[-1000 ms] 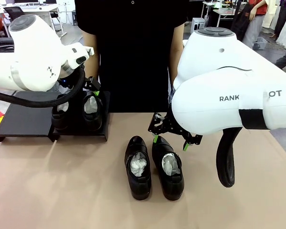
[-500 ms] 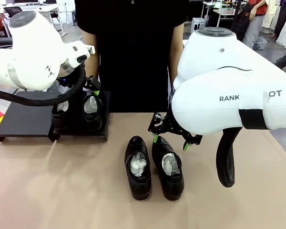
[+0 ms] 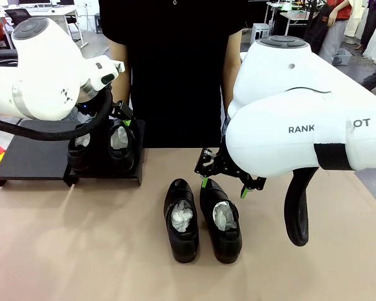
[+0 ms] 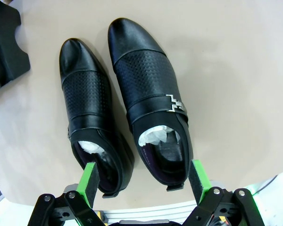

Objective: Organize the shoes by placing them on the stand.
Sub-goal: Pick up one Shoe and place it in the middle of the table.

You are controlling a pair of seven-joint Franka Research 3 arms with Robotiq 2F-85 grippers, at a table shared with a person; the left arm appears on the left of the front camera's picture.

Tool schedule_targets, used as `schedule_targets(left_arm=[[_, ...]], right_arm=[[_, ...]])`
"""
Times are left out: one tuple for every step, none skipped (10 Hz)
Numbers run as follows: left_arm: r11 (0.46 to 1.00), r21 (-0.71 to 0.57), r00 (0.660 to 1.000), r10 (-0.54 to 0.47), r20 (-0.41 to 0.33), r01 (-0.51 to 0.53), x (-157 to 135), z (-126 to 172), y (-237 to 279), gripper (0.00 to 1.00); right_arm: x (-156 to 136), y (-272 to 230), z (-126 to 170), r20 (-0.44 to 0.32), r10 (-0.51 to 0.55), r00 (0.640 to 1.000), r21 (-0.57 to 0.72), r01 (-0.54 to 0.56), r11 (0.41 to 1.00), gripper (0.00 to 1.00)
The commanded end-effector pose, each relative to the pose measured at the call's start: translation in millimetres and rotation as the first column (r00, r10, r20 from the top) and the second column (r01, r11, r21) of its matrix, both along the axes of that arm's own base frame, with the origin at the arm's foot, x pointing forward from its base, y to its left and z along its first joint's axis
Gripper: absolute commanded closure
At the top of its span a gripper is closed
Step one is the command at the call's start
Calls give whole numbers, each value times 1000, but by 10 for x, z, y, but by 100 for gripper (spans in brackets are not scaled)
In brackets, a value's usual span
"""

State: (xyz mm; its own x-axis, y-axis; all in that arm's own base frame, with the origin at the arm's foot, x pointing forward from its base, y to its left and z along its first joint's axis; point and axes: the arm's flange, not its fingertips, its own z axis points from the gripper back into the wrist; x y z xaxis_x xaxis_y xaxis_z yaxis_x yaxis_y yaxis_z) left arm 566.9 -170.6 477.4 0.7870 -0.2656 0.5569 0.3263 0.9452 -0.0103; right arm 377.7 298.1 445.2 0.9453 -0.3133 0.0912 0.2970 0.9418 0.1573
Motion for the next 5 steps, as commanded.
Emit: schedule_targets(left_arm=[[1000,1,1000,-2,12,2,25,32,34,0],[1000,0,1000,0,0,0,0,0,0,0],[998,-59,1000,-27,12,27,-93,189,-168,0],[996,-84,999,-34,22,35,-204,435,-288,0],[995,-99,1000,-16,11,17,-332,682,-356,0]], right_arm=[[47,4,31,2,18,1000,-11,-18,1000,0],[47,4,31,2,18,1000,-11,-18,1000,0],[47,4,31,2,18,1000,-11,-18,1000,0],[47,4,31,2,18,1000,-11,-18,1000,0],[47,4,31,2,18,1000,-11,-18,1000,0]])
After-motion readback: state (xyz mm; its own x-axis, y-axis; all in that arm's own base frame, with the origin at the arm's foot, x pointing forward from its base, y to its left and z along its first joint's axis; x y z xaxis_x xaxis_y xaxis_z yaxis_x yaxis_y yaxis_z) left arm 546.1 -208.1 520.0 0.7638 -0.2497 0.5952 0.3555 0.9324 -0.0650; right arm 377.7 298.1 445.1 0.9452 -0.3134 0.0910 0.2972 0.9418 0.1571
